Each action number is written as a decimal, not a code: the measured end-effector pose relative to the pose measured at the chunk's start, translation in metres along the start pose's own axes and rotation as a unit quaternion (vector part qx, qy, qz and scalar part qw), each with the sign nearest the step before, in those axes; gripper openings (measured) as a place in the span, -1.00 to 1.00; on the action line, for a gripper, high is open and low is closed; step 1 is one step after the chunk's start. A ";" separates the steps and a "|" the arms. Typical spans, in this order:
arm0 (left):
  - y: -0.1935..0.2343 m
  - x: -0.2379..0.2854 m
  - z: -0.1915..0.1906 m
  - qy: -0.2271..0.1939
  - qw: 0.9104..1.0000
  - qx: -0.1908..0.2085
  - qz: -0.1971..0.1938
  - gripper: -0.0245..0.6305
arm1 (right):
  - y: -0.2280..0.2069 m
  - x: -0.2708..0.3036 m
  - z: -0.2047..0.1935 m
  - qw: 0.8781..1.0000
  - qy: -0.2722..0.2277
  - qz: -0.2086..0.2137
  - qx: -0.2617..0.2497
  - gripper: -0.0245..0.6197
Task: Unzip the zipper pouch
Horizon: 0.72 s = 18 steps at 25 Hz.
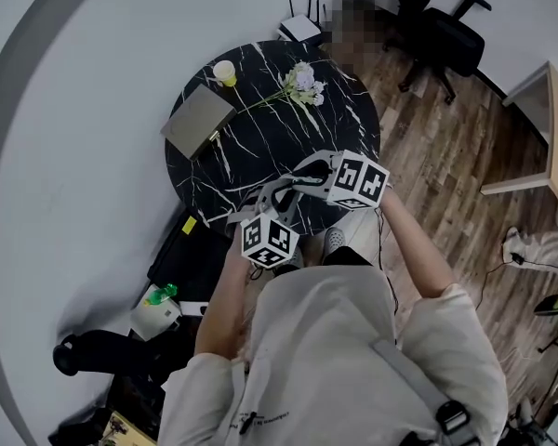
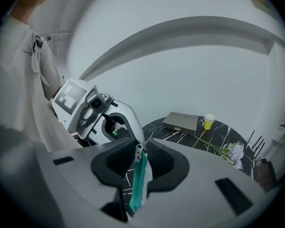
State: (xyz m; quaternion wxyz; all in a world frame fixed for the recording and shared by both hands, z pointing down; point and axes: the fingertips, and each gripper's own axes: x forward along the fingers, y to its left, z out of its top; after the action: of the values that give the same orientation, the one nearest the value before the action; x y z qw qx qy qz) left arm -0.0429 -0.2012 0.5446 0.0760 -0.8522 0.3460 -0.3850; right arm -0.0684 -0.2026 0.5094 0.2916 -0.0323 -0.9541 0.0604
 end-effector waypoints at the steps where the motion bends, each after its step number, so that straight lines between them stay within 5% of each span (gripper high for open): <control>1: -0.002 -0.001 -0.001 0.004 1.000 0.014 0.001 -0.77 | 0.002 0.001 0.000 1.000 -0.001 0.012 0.008 -0.65; 6: -0.007 -0.004 -0.003 0.011 0.999 0.037 -0.011 -0.77 | 0.011 0.001 -0.006 0.996 0.004 0.090 0.030 -0.67; 15: -0.024 0.000 -0.005 0.033 0.994 0.095 -0.041 -0.77 | 0.023 0.002 -0.023 0.980 0.107 0.154 -0.070 -0.70; 18: -0.026 0.001 -0.007 0.035 0.994 0.084 -0.053 -0.77 | 0.027 0.003 -0.025 0.974 0.129 0.153 -0.109 -0.75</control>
State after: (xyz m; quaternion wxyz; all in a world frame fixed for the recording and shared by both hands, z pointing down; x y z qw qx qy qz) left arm -0.0330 -0.1818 0.5603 0.1149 -0.8457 0.2694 -0.4462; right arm -0.0557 -0.1730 0.5279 0.3939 -0.2173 -0.8931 -0.0045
